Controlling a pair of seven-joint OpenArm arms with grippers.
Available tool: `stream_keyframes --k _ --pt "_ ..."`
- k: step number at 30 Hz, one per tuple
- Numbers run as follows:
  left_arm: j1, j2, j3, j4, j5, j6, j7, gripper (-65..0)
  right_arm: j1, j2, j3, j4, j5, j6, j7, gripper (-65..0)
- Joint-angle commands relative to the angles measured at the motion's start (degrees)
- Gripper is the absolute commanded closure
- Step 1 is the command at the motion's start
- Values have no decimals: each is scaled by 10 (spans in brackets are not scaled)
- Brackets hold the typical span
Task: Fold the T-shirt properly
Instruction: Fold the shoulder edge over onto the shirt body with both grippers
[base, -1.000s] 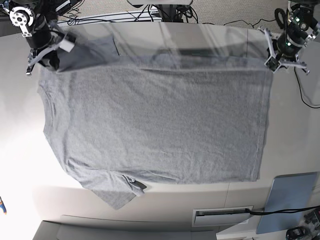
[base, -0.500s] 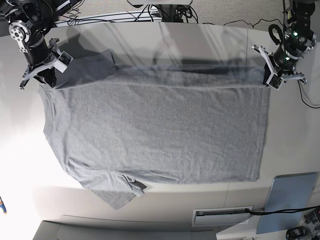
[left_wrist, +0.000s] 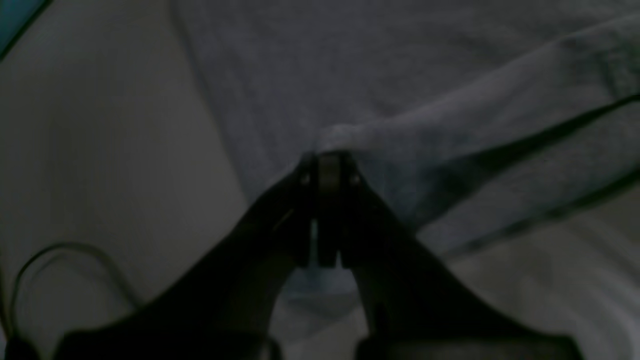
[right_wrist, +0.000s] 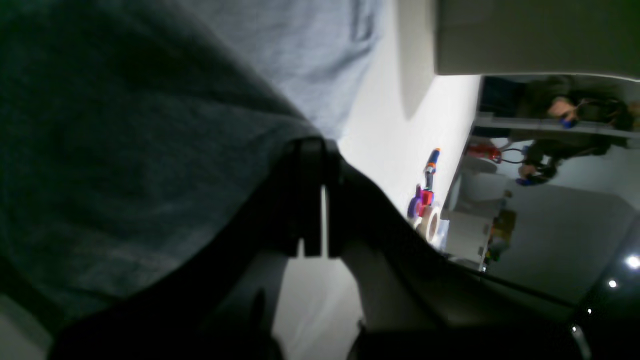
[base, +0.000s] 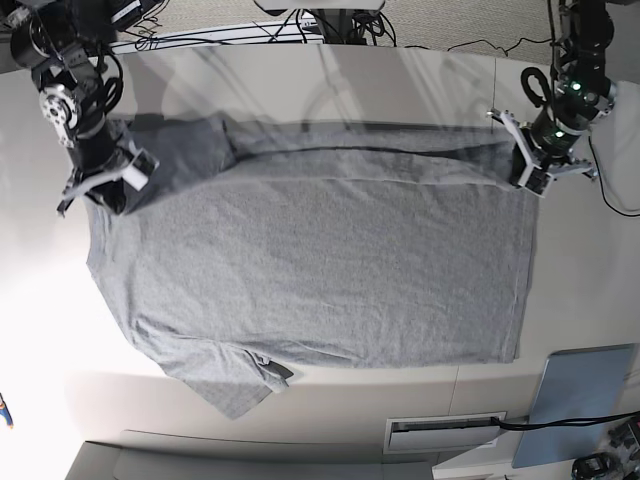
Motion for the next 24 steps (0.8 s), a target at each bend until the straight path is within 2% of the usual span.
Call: stream_keyframes --k 1,4,8,13,18,24 --pt "-10 -10 -1 2 2 10 -10 0 8 13 5 7 0 -12 1 0" --pt "-27 -10 2 -10 2 21 -10 0 9 13 5 6 1 -12 7 0" --pt "-45 -9 2 -13 -1 16 -7 0 16 12 5 -12 7 -12 20 0" --pt "-51 -10 2 -14 -1 17 -7 0 35 -7 5 -38 20 -12 21 0" --pt "-68 -10 2 -14 -1 40 -1 0 38 -10 5 -38 20 -14 19 0" --pt "-76 -10 2 -14 -12 25 18 0 38 -12 5 -38 18 -23 8 0"
